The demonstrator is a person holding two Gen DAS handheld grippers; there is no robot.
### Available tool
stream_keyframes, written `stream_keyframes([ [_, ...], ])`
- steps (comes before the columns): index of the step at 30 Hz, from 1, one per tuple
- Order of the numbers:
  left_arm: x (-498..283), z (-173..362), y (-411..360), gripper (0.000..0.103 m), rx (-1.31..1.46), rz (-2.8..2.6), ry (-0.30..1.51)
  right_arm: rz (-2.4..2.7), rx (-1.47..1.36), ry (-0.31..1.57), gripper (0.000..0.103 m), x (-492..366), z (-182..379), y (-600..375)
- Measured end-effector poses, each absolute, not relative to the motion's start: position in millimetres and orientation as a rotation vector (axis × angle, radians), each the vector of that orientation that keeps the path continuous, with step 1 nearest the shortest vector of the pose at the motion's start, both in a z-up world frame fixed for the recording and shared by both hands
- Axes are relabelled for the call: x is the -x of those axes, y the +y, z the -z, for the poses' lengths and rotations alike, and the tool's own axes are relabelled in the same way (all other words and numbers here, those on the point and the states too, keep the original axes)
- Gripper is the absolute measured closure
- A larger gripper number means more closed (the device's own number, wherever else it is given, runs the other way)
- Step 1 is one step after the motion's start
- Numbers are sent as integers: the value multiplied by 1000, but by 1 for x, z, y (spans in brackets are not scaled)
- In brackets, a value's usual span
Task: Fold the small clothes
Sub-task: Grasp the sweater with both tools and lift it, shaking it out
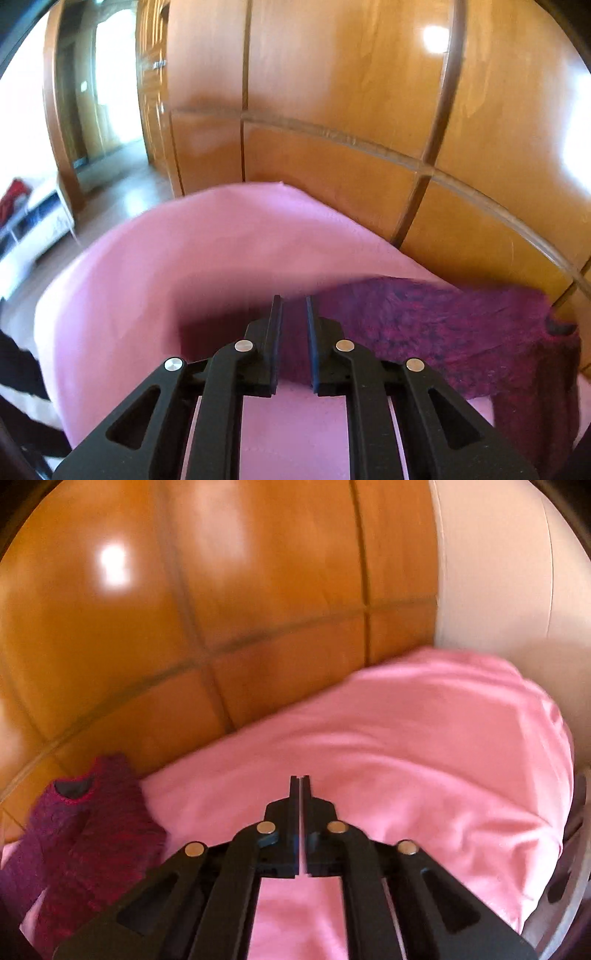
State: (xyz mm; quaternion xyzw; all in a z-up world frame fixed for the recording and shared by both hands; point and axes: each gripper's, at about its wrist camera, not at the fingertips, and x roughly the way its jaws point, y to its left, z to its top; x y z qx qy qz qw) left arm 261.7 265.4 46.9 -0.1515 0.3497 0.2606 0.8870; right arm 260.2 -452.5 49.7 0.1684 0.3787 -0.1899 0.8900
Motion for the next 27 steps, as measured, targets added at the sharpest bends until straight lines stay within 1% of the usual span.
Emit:
stream_keyframes([
  [1, -258, -46, 263, 71, 325, -536, 718, 394, -360, 795, 65, -261, -45, -456],
  [2, -253, -45, 259, 51, 331, -525, 712, 346, -382, 814, 54, -260, -39, -455],
  [3, -247, -43, 255, 47, 347, -493, 697, 296, -406, 823, 51, -258, -36, -451],
  [5, -227, -37, 234, 46, 364, -411, 681, 124, -454, 888, 52, -256, -21, -425],
  [6, -220, -29, 222, 46, 359, -371, 701, 55, -474, 910, 54, -254, -16, -414],
  [9, -198, -3, 193, 46, 367, -232, 749, -327, -653, 1046, 54, -254, 13, -352],
  [12, -179, 18, 155, 46, 383, -89, 798, -500, -732, 1144, 54, -259, 35, -304],
  [13, -178, 23, 143, 46, 382, -56, 814, -565, -791, 1195, 60, -262, 46, -286],
  [14, -171, 27, 131, 46, 400, 5, 826, -591, -831, 1194, 62, -264, 49, -278],
  [15, -166, 31, 119, 46, 422, 64, 837, -595, -835, 1172, 71, -264, 45, -273],
  [16, -164, 35, 110, 46, 440, 113, 852, -601, -806, 1133, 90, -268, 41, -266],
  [17, -161, 41, 97, 46, 458, 158, 875, -580, -773, 1102, 94, -271, 34, -263],
  [19, -157, 51, 80, 46, 478, 228, 909, -549, -761, 1033, 95, -272, 20, -270],
  [21, -154, 55, 63, 46, 505, 299, 922, -466, -681, 931, 96, -277, -3, -292],
  [23, -152, 59, 51, 46, 552, 371, 923, -320, -569, 846, 96, -287, -25, -329],
  [27, -160, 64, 36, 46, 606, 443, 933, -2, -444, 741, 97, -320, -47, -400],
])
